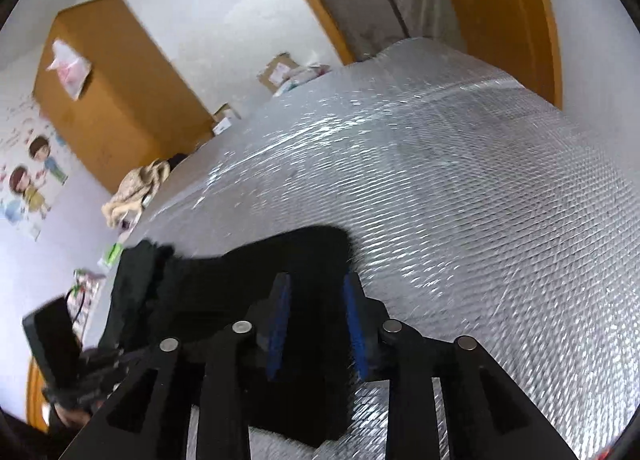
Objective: Fold clothes
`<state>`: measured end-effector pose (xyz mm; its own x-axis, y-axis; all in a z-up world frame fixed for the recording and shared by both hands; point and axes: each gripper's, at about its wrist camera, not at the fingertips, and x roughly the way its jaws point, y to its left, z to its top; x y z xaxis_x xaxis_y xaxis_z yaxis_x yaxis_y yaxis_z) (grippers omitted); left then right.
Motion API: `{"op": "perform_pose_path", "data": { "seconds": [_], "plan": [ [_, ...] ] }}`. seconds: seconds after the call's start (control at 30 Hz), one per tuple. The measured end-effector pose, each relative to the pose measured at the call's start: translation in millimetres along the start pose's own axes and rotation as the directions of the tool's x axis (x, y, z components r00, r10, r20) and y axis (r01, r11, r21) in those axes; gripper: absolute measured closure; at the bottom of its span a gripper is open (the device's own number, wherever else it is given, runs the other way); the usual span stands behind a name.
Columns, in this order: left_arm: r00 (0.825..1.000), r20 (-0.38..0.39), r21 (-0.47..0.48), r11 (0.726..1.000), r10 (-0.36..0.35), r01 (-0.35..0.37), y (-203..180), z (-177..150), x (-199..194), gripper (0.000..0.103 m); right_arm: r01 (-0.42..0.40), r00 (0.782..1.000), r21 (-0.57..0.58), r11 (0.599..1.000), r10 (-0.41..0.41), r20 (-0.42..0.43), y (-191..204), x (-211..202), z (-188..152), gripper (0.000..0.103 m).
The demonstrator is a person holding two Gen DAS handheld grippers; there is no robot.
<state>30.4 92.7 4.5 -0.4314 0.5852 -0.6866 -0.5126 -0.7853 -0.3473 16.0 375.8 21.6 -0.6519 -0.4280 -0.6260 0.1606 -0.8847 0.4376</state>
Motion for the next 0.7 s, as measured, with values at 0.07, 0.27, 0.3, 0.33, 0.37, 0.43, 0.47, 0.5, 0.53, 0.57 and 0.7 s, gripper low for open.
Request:
{"op": "perform_pose_path", "data": {
  "seconds": [0.07, 0.27, 0.3, 0.33, 0.37, 0.43, 0.47, 0.5, 0.53, 0.57, 0.7],
  "plan": [
    [1.0, -0.003, 0.005, 1.0, 0.009, -0.009, -1, -2, -2, 0.102, -0.02, 1.0, -0.037, 0.999, 0.02, -0.002, 12, 1, 1, 0.074],
    [0.999, 0.006, -0.012, 0.999, 0.032, -0.031, -1, -5, -9, 0.102, -0.087, 0.994, -0.245, 0.965, 0.068, -0.084, 76, 30, 6, 0.073],
    [0.999, 0.014, -0.019, 0.999, 0.039, -0.039, 0, -4, -11, 0.102, -0.097, 0.992, -0.289, 0.953, 0.07, -0.1, 88, 38, 8, 0.073],
    [0.999, 0.022, -0.023, 0.999, 0.045, -0.044, 0, -3, -13, 0.102, -0.11, 0.991, -0.338, 0.935, 0.075, -0.114, 100, 45, 10, 0.072],
    [0.998, 0.031, -0.029, 0.998, 0.049, -0.048, 1, -2, -15, 0.102, -0.126, 0.988, -0.386, 0.914, 0.082, -0.13, 111, 53, 10, 0.072],
    [0.998, 0.047, -0.037, 0.998, 0.051, -0.05, 2, 2, -16, 0.101, -0.142, 0.985, -0.476, 0.868, 0.075, -0.157, 132, 66, 9, 0.072],
    [0.997, 0.054, -0.04, 0.998, 0.052, -0.05, 3, 4, -17, 0.101, -0.156, 0.982, -0.51, 0.846, 0.076, -0.174, 139, 74, 9, 0.072],
    [0.997, 0.049, -0.046, 0.998, 0.052, -0.05, 5, 5, -14, 0.101, -0.169, 0.979, -0.541, 0.824, 0.074, -0.192, 146, 81, 8, 0.072],
    [0.998, 0.042, -0.051, 0.997, 0.051, -0.049, 6, 6, -11, 0.101, -0.179, 0.974, -0.564, 0.806, 0.065, -0.216, 149, 88, 8, 0.072],
    [0.998, 0.036, -0.057, 0.997, 0.051, -0.049, 8, 7, -9, 0.101, -0.189, 0.97, -0.585, 0.789, 0.056, -0.238, 153, 95, 6, 0.071],
    [0.998, 0.033, -0.05, 0.998, 0.048, -0.047, 8, 6, -4, 0.098, -0.216, 0.955, -0.646, 0.732, 0.021, -0.296, 160, 115, 0, 0.07]
  ]
}}
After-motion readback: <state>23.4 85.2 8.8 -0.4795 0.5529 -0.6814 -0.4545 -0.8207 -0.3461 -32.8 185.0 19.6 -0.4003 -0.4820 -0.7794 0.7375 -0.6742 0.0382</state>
